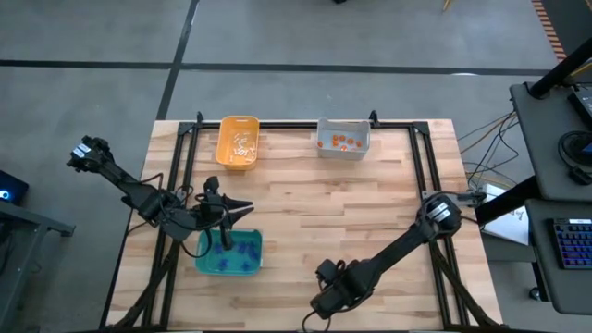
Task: Sort Halloween decoration
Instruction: Put the white bone toy into the orange bin
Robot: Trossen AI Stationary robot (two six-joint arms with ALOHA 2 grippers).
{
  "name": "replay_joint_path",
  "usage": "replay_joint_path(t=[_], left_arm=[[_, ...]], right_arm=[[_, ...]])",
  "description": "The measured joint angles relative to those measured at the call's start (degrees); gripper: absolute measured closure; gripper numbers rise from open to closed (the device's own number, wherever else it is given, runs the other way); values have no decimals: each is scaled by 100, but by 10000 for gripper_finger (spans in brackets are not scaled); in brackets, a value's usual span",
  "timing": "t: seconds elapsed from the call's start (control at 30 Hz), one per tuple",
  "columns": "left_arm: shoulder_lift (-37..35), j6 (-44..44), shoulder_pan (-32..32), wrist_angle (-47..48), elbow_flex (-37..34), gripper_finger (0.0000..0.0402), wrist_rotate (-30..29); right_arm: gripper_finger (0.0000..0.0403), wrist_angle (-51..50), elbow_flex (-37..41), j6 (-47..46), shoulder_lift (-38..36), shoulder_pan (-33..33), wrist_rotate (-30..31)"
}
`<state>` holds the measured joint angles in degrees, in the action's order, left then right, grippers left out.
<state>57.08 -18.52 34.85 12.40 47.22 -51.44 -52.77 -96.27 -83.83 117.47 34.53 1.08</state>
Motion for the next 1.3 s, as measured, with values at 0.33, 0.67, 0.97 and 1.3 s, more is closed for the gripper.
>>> replay_joint_path(t=[0.33,0.67,0.97,1.3], left_arm=[[0,133,0,-2,0,357,0],[0,112,0,0,0,357,2],[18,-17,0,-2,0,357,0],[428,-50,0,-251,0,357,3]], right_arm=[[275,430,-9,-131,505,8,-204],[323,448,-31,-24,612,6,-256],[381,465,-20,213,614,6,-238],[384,341,24,883,199,-35,207]])
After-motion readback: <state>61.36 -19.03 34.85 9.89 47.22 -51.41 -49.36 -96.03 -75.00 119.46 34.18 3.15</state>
